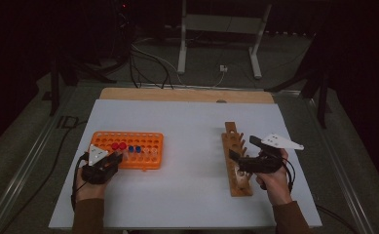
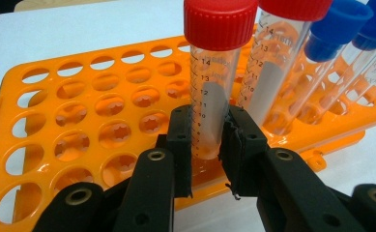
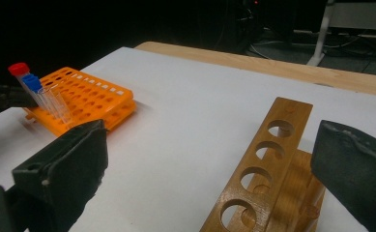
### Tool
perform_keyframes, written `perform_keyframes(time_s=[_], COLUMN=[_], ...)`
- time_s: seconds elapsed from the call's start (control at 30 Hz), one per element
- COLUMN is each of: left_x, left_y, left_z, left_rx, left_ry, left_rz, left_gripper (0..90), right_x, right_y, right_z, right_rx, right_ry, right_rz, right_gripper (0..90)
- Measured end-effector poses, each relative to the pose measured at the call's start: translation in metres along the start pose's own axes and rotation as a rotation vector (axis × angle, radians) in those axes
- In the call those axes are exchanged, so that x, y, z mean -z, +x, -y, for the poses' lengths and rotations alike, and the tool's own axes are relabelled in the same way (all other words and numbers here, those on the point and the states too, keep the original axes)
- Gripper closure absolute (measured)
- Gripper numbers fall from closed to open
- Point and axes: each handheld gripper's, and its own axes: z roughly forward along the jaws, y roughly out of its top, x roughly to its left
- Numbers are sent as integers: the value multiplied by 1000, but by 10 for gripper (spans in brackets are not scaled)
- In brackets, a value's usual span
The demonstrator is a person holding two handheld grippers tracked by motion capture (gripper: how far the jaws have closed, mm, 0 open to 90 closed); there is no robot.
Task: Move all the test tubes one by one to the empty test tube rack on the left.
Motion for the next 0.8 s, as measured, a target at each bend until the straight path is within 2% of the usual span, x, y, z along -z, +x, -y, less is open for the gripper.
perform_keyframes(time_s=[0.1,0.27,0.53,0.6,0.67,0.8], left_x=[0,1,10,13,17,26], left_y=[-1,0,6,9,12,14], left_z=[0,0,-3,-4,-5,-7], left_rx=[-12,-3,48,62,80,94], left_ry=[3,4,-34,-52,-74,-126], left_rz=[-6,-4,12,17,41,55], left_gripper=[753,736,544,510,462,370], right_x=[-1,-2,-2,-1,-1,0], right_y=[1,2,1,1,1,0], right_z=[0,1,1,1,1,1], right_rx=[1,3,1,2,2,-1], right_ry=[4,10,7,6,3,-1], right_rz=[-3,-8,-9,-9,-10,-10], right_gripper=[4,3,3,3,4,4])
